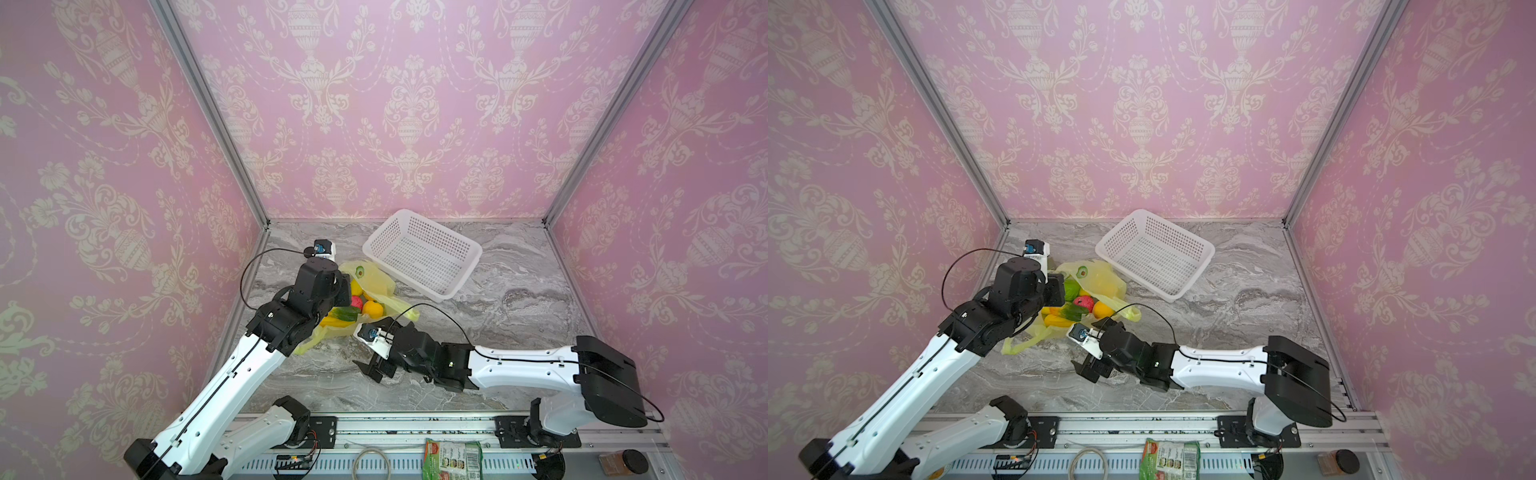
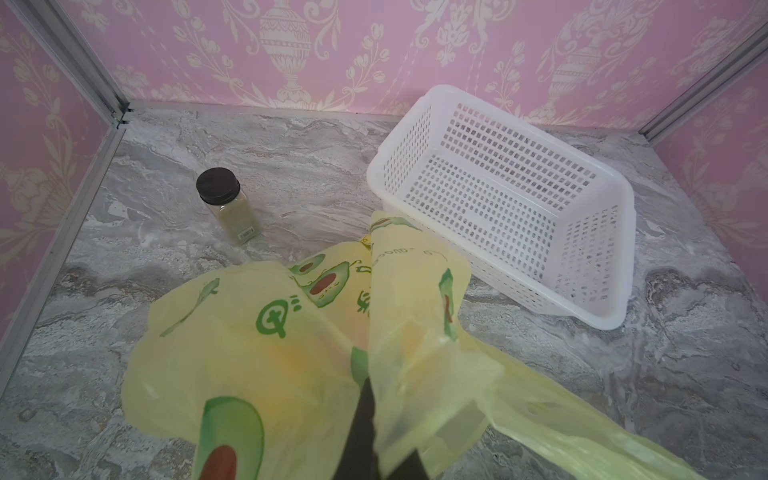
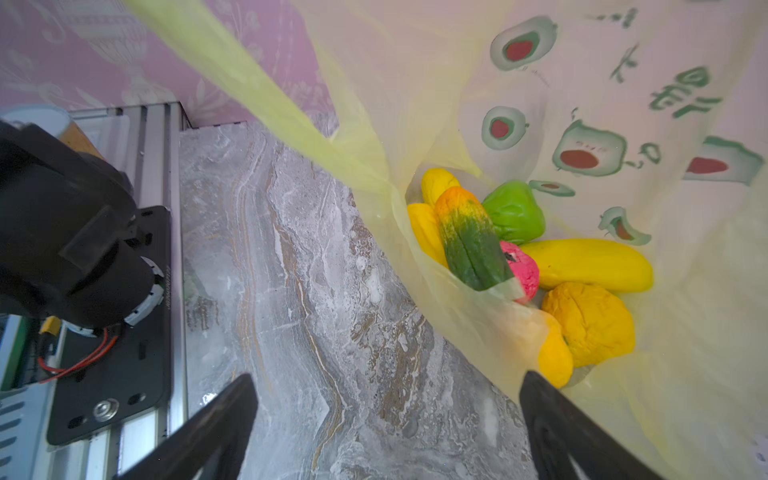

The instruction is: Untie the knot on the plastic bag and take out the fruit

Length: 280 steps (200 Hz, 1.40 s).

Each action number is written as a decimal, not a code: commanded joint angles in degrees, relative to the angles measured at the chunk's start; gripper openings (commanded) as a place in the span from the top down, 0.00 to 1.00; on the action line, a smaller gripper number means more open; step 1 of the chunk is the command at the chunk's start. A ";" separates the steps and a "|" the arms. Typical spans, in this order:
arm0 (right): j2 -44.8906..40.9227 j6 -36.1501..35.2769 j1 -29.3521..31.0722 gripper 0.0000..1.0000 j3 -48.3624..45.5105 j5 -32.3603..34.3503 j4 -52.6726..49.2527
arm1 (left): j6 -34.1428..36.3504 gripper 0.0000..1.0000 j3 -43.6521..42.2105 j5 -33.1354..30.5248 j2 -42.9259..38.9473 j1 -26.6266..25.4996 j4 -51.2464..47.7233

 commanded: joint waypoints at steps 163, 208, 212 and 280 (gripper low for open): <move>12.21 1.13 0.69 0.92 6.98 8.11 6.32 | -0.07 1.00 -12.05 2.46 -9.09 -0.38 3.48; 13.82 2.69 -1.11 0.83 9.62 14.87 7.83 | -0.45 1.00 -1.12 2.29 -9.82 -0.39 -6.78; 13.78 3.18 -1.45 0.81 9.67 14.42 7.82 | -0.11 1.00 -0.21 2.53 -9.62 -0.38 -7.74; 21.27 3.68 -1.52 0.78 9.65 8.38 5.99 | 11.71 1.00 -3.12 -0.23 -9.29 0.78 -14.17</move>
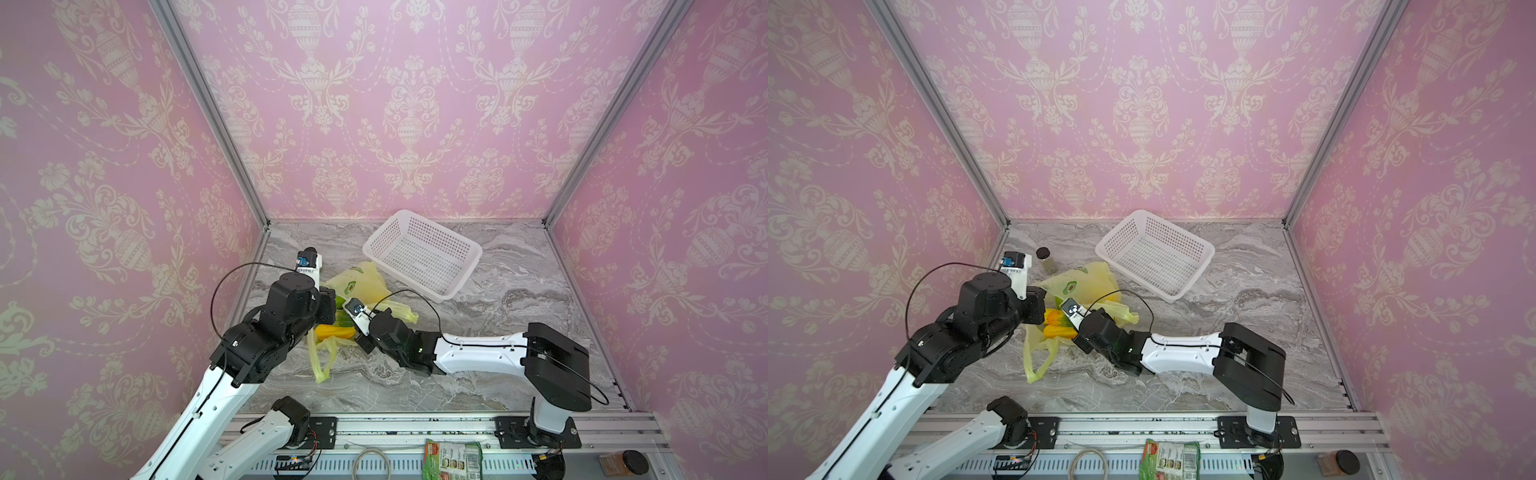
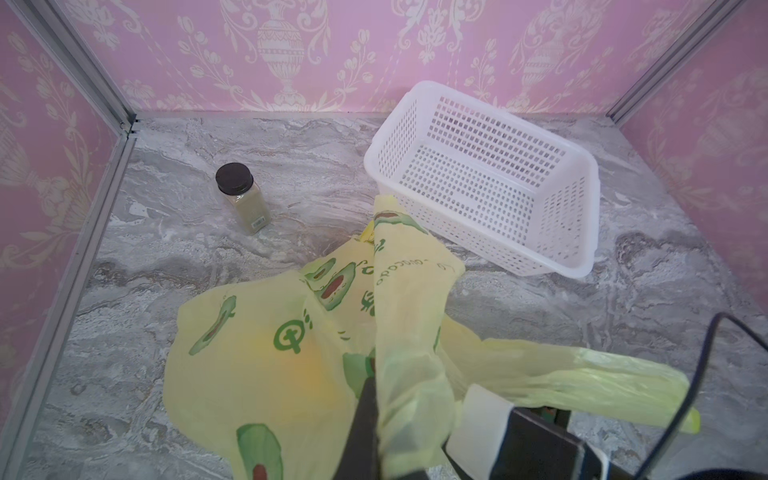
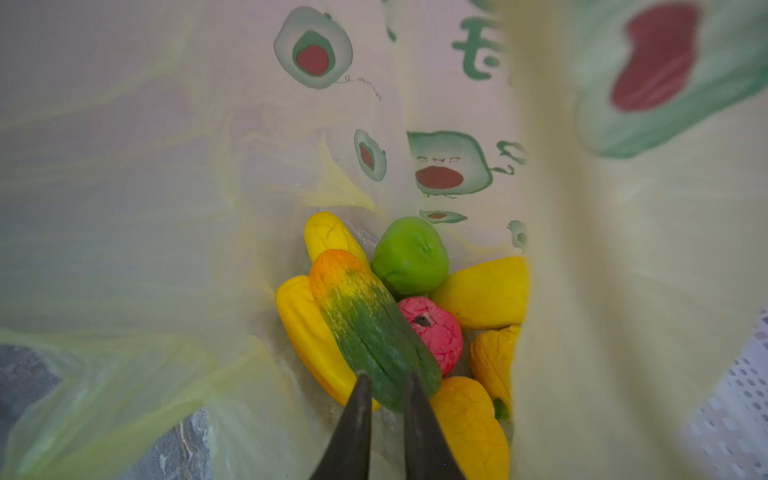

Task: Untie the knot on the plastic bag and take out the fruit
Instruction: 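Reach the right gripper into the bag and grasp the green-orange cucumber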

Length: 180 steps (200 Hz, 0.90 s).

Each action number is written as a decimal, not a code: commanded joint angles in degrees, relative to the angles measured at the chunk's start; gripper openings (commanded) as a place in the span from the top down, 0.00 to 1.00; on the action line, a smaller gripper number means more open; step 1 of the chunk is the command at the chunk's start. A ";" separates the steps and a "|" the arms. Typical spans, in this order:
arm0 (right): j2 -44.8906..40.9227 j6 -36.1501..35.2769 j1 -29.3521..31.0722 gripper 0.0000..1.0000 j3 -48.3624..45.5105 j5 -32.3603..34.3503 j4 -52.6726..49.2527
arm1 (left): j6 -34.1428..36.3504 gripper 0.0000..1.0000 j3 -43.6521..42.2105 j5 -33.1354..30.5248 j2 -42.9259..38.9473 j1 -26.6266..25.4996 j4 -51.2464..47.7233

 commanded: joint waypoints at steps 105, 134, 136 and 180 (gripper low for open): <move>3.71 -2.34 -0.78 0.00 -1.09 0.95 1.21 | 5.87 1.00 -5.34 7.55 -2.33 7.35 -2.12; 5.22 -2.52 -2.00 0.00 0.31 0.07 1.84 | 5.70 1.00 -5.02 8.63 -1.07 8.50 -2.35; 5.35 -2.47 -2.10 0.00 0.52 -0.12 1.86 | 5.71 1.00 -5.04 8.57 -1.03 8.54 -2.33; 8.45 -0.05 -5.26 0.00 5.17 -7.32 -0.25 | 5.45 1.00 -5.81 8.92 -2.29 8.67 -2.20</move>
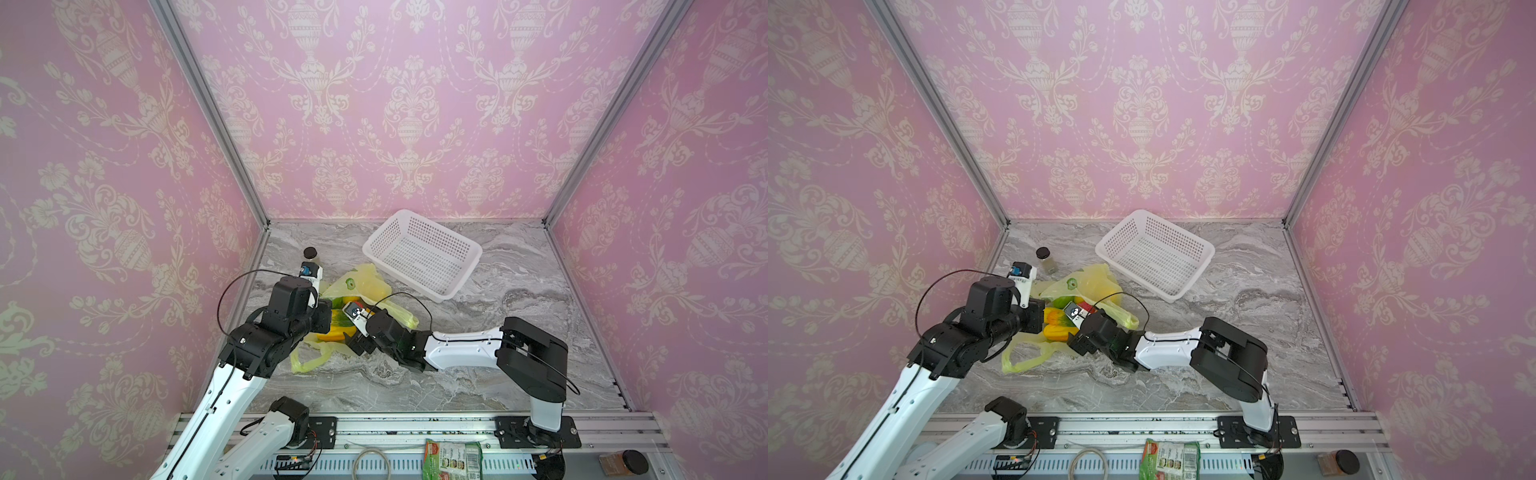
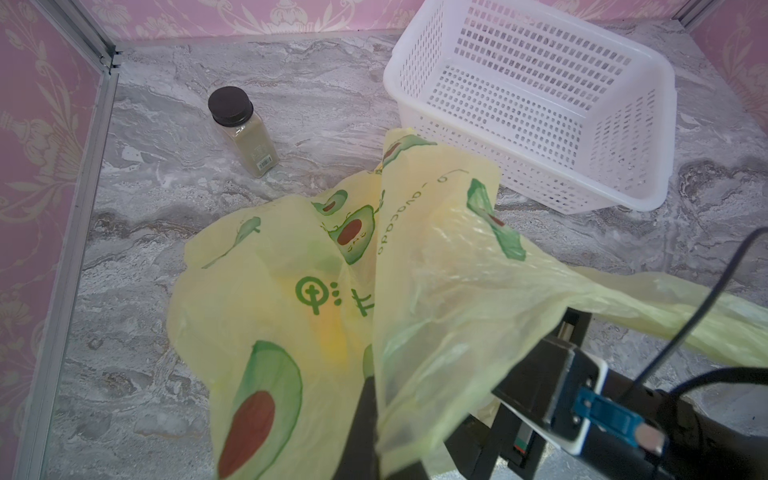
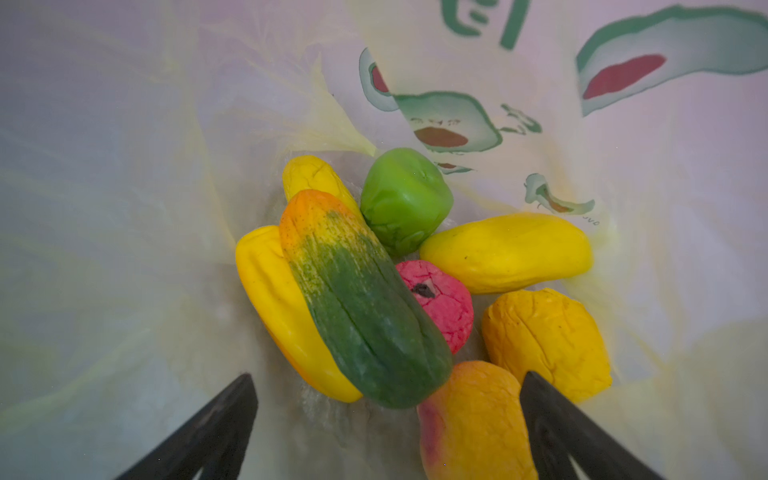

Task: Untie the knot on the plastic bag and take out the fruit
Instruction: 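Reach the right gripper into the bag and grasp the green-orange cucumber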

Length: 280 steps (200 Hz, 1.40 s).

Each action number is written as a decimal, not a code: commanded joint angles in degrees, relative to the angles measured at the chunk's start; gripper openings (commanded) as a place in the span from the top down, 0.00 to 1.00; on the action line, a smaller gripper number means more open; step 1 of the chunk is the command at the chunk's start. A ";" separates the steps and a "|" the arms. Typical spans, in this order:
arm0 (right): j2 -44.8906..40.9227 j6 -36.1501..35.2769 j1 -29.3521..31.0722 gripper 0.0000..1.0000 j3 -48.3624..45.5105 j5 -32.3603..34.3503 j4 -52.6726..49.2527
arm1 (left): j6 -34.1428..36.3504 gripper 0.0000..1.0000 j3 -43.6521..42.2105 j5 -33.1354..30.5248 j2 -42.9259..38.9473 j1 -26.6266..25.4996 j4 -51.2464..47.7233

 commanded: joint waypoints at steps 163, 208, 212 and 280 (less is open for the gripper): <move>10.62 3.34 -3.97 0.12 14.09 -21.56 -8.97 | 0.31 1.00 -1.19 -0.80 -1.50 0.99 -0.26; 11.37 4.59 -3.95 0.40 15.28 -20.72 -9.97 | 0.28 1.00 -1.27 -0.76 -0.98 0.97 -0.26; 10.92 4.68 -3.93 0.44 14.78 -20.68 -9.62 | 0.26 1.00 -1.21 -0.80 -0.76 0.99 -0.32; -4.15 7.50 -3.73 0.76 -1.07 -21.20 0.65 | -0.22 1.00 -1.41 -2.49 -1.51 0.99 -0.43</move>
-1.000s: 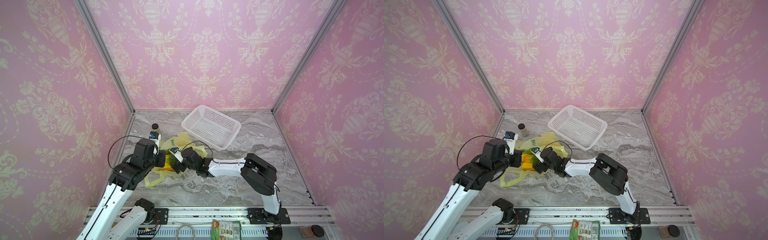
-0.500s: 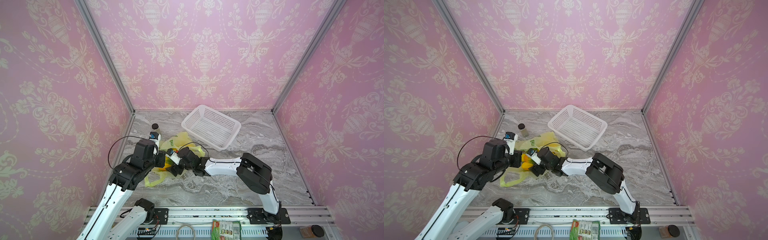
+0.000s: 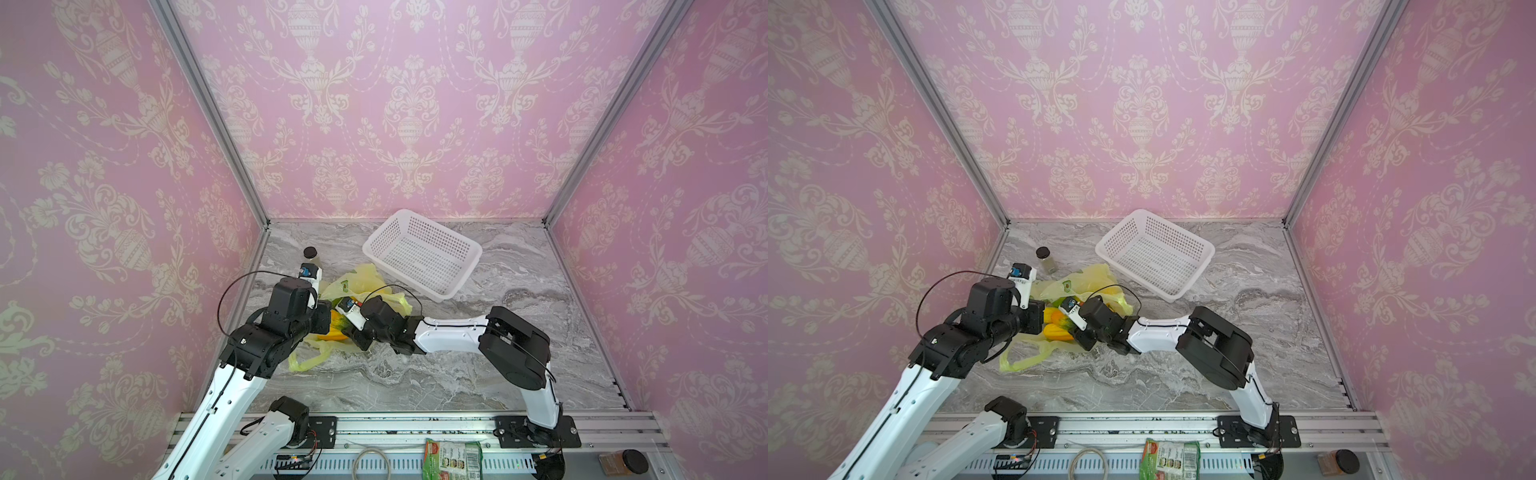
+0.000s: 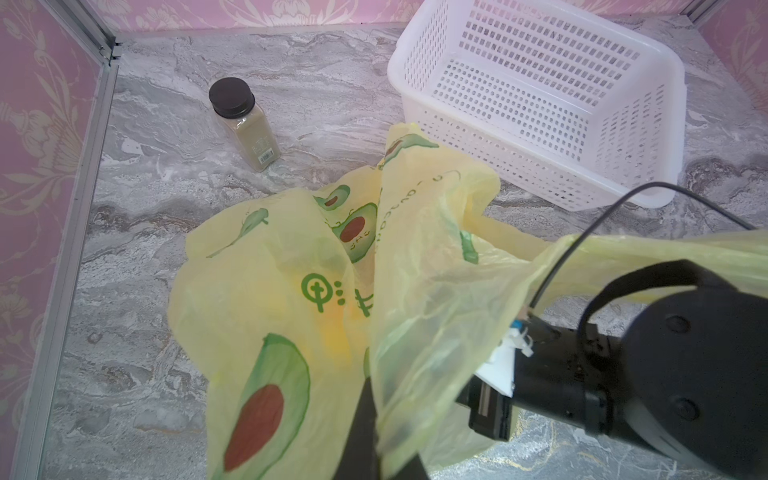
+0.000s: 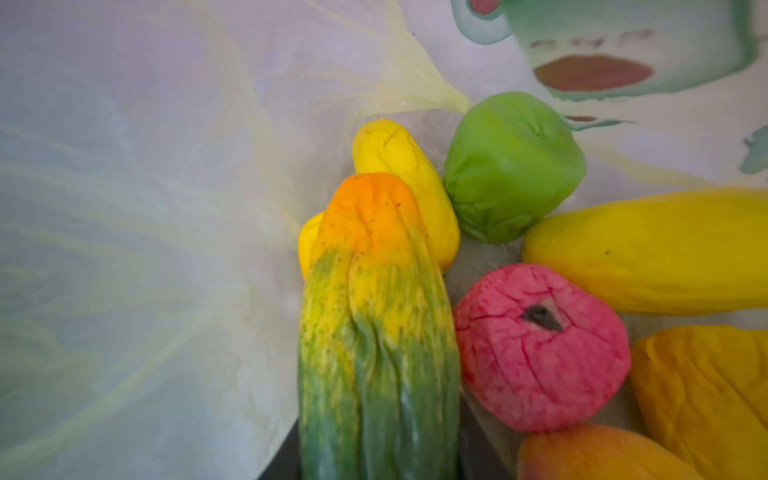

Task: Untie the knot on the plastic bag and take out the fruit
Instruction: 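Reach the right gripper into the bag and grasp the green-orange cucumber, then lift the cucumber out of the bag with the right gripper toward the basket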

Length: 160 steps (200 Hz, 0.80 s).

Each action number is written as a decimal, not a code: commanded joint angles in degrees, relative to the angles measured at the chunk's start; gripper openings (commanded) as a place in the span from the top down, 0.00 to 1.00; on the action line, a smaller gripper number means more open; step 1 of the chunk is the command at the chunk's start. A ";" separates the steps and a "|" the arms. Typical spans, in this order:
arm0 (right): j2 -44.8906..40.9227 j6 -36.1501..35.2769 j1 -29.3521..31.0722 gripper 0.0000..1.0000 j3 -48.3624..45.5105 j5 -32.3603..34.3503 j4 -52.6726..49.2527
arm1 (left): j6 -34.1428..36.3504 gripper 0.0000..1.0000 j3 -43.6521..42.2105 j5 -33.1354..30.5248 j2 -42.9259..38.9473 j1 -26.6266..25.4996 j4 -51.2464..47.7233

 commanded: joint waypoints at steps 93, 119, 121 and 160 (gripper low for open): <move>-38.46 -1.29 0.62 0.87 -35.73 1.95 23.54 | -0.43 1.00 -0.36 -3.27 -0.12 0.40 -0.91; -44.80 -2.02 0.25 0.89 -39.79 9.86 24.30 | -0.39 1.00 -0.28 -3.16 0.31 0.49 -0.93; -45.24 -1.99 0.19 0.89 -39.85 10.66 23.87 | -0.35 1.00 -0.27 -3.05 0.30 0.49 -0.94; -51.31 0.65 -1.33 0.90 -41.34 24.49 19.89 | -0.30 1.00 -0.37 -2.59 -0.08 0.49 -0.77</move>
